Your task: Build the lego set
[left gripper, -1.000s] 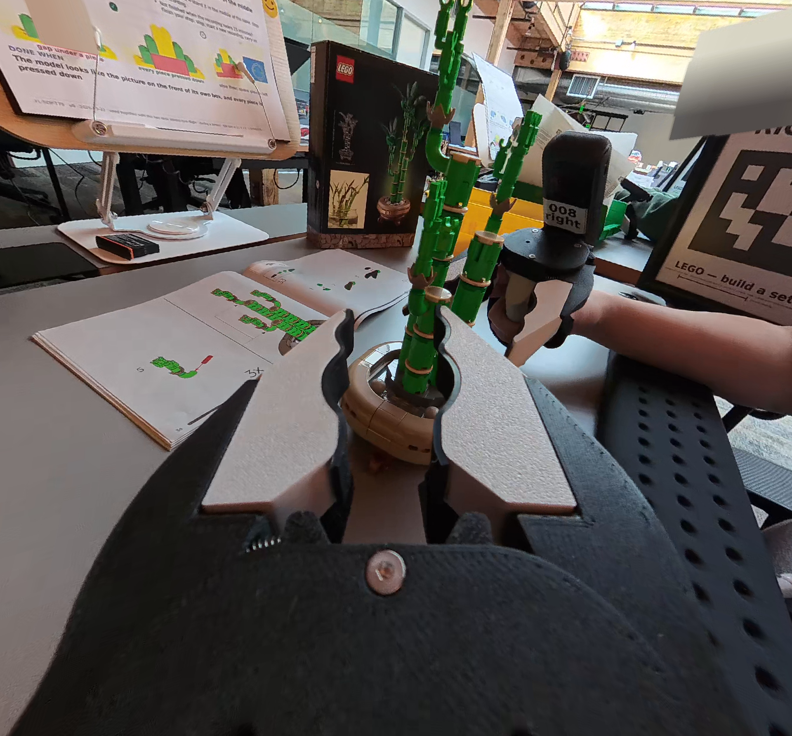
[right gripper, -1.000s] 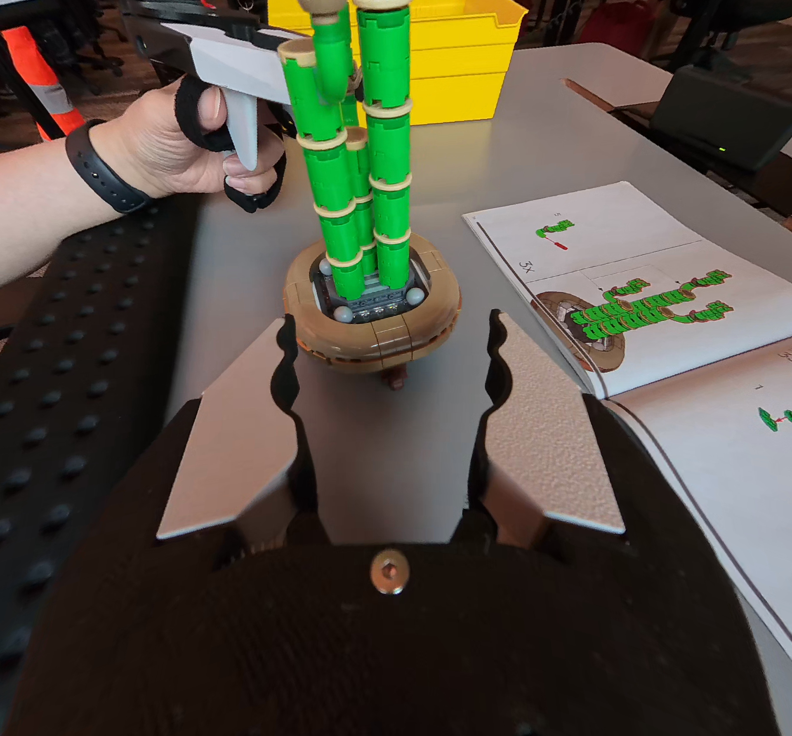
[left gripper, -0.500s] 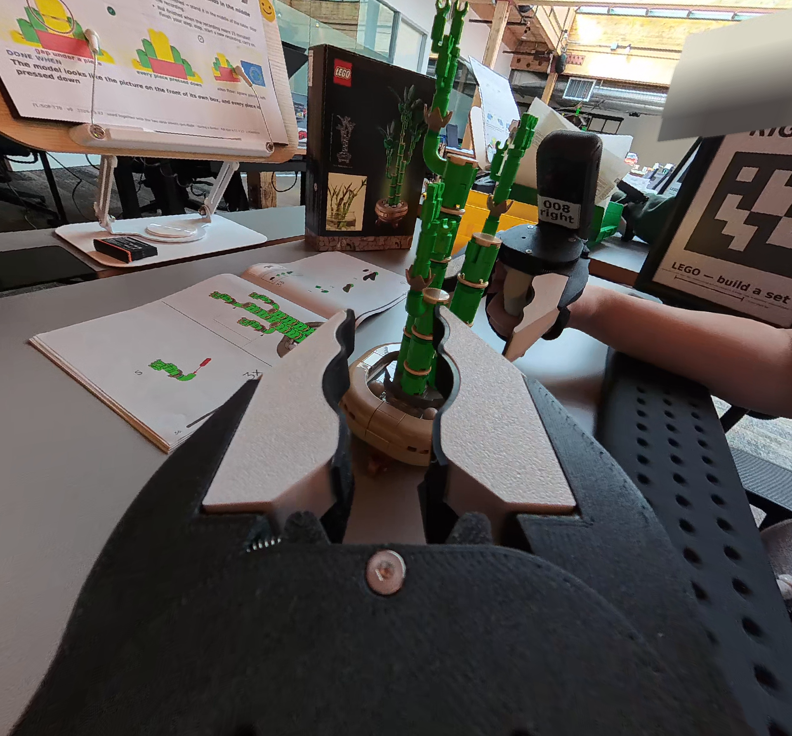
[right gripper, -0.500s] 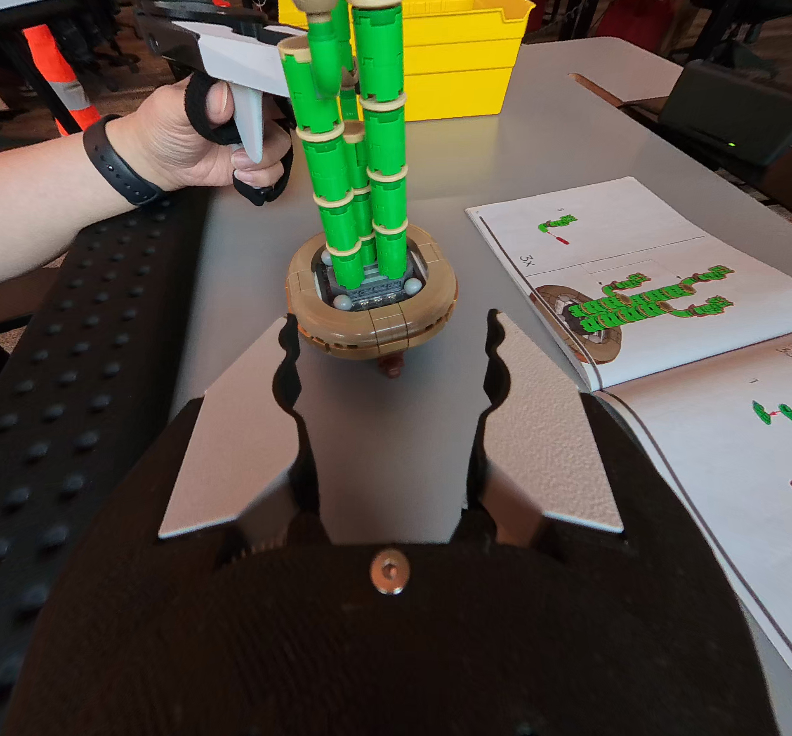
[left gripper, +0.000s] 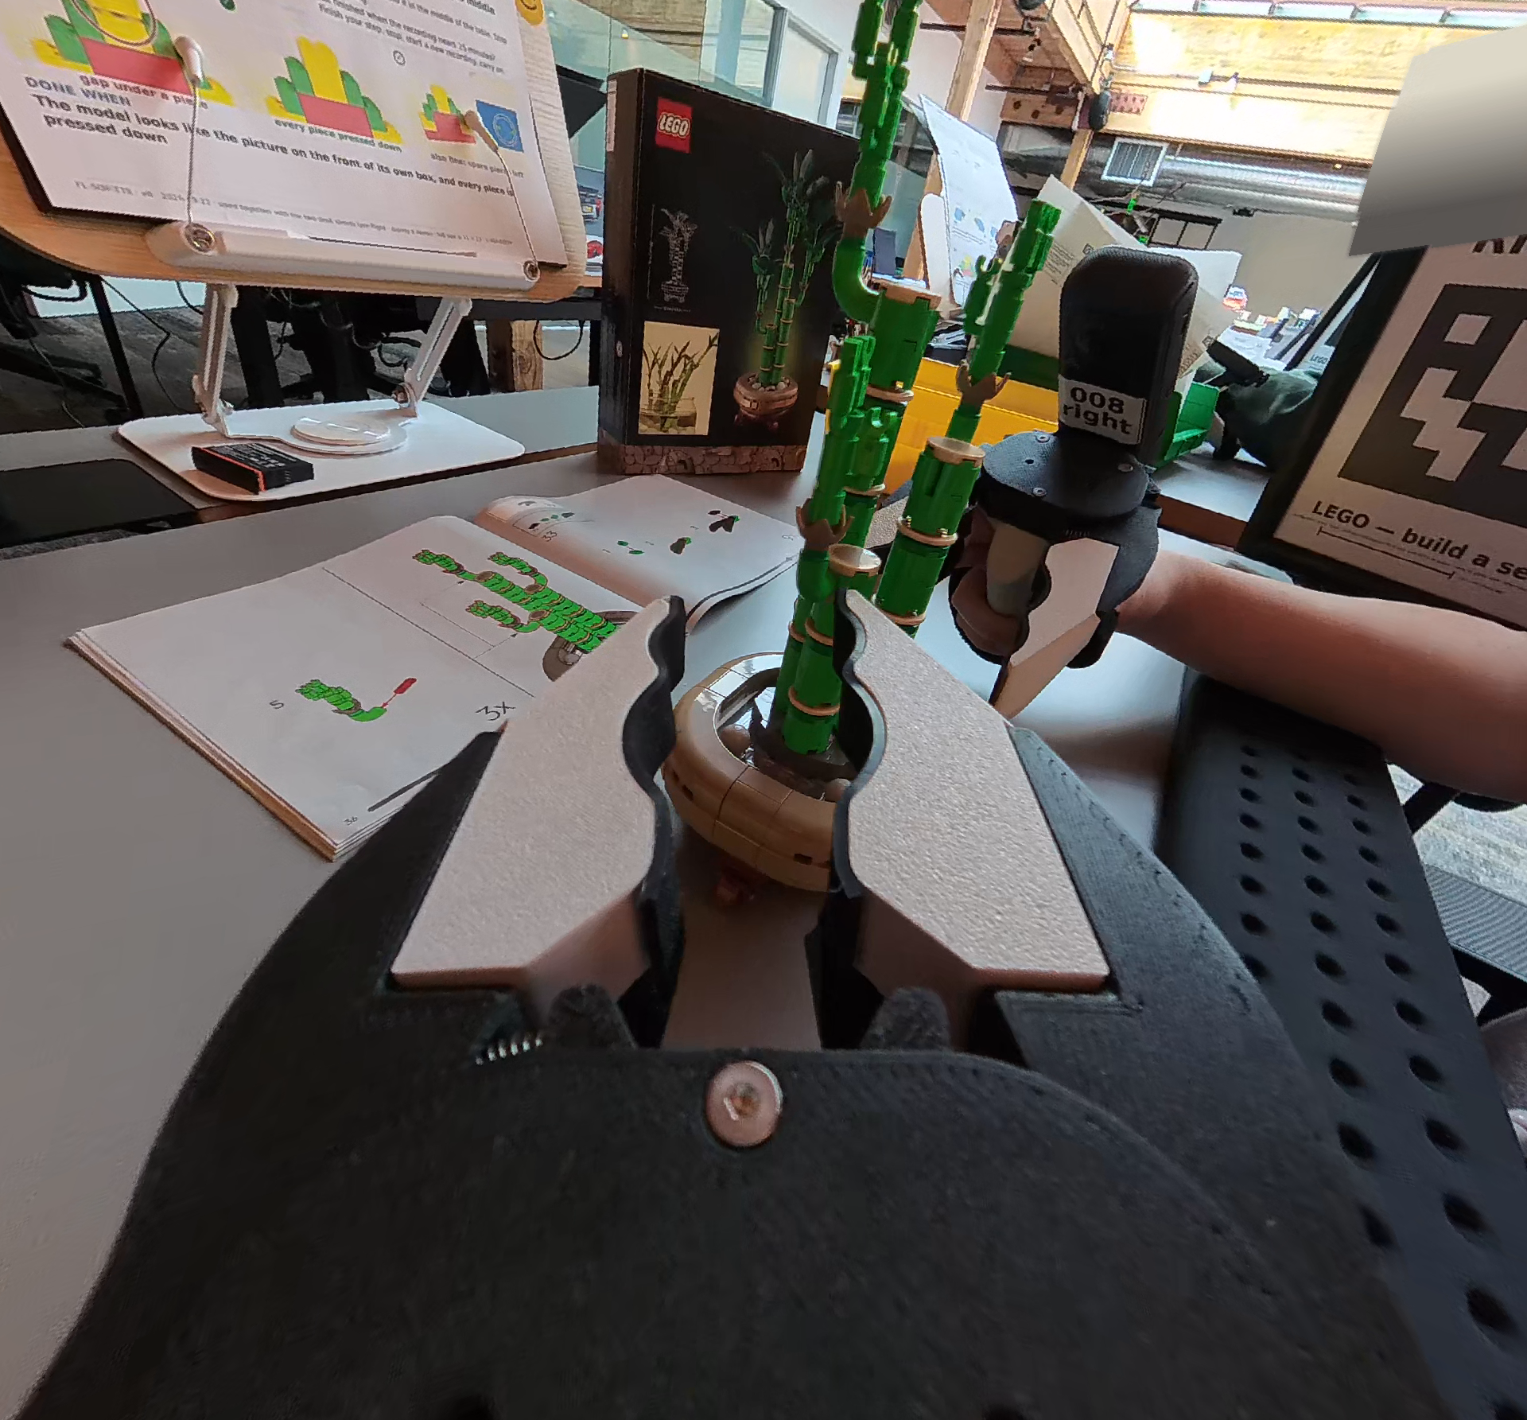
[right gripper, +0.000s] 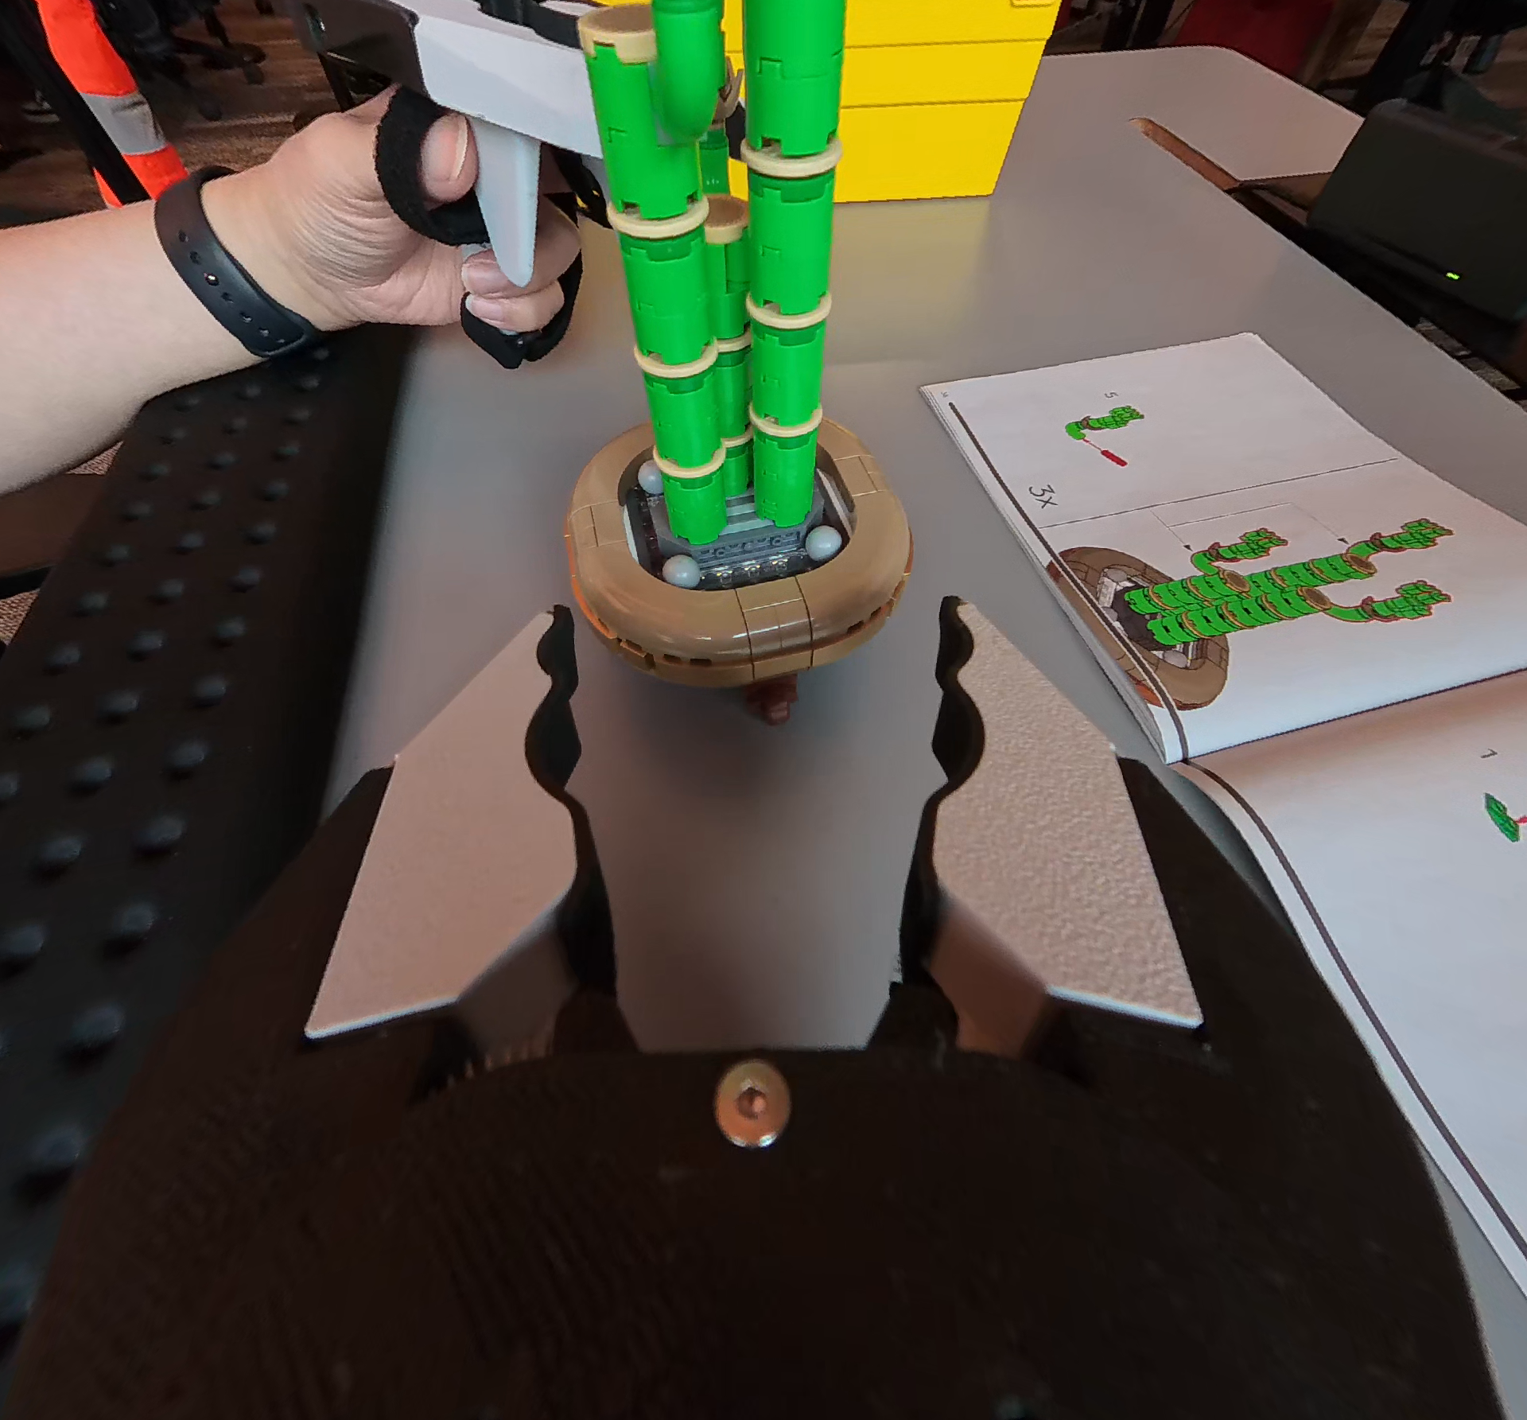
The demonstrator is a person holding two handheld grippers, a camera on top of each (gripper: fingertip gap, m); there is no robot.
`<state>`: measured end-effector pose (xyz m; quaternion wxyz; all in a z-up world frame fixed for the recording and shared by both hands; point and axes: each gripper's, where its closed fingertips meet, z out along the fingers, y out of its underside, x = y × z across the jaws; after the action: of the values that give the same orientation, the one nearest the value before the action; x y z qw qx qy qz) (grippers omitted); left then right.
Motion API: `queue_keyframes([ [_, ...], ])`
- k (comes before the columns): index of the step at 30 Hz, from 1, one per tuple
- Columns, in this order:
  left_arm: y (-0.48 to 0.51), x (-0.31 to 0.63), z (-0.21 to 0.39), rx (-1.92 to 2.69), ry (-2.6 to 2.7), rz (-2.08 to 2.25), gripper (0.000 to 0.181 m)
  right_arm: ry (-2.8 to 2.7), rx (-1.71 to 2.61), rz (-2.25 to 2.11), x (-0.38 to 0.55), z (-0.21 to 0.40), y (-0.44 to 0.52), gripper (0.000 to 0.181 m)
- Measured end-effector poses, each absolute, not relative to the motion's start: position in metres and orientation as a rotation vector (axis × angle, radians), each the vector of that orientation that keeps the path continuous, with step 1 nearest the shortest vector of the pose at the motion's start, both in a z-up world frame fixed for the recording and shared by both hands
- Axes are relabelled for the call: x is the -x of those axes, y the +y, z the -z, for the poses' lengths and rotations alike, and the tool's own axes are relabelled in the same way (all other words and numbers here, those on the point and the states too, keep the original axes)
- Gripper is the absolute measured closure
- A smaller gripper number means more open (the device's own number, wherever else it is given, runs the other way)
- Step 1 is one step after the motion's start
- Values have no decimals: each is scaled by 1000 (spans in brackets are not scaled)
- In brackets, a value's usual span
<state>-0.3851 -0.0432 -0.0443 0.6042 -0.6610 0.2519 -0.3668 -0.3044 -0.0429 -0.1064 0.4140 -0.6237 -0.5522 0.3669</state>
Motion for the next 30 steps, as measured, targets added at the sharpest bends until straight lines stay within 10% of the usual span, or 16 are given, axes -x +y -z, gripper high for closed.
queue_keyframes([
  [30, -55, 361, 101, 1826, 767, 969, 105, -1424, 1608, -927, 314, 119, -51, 94],
])
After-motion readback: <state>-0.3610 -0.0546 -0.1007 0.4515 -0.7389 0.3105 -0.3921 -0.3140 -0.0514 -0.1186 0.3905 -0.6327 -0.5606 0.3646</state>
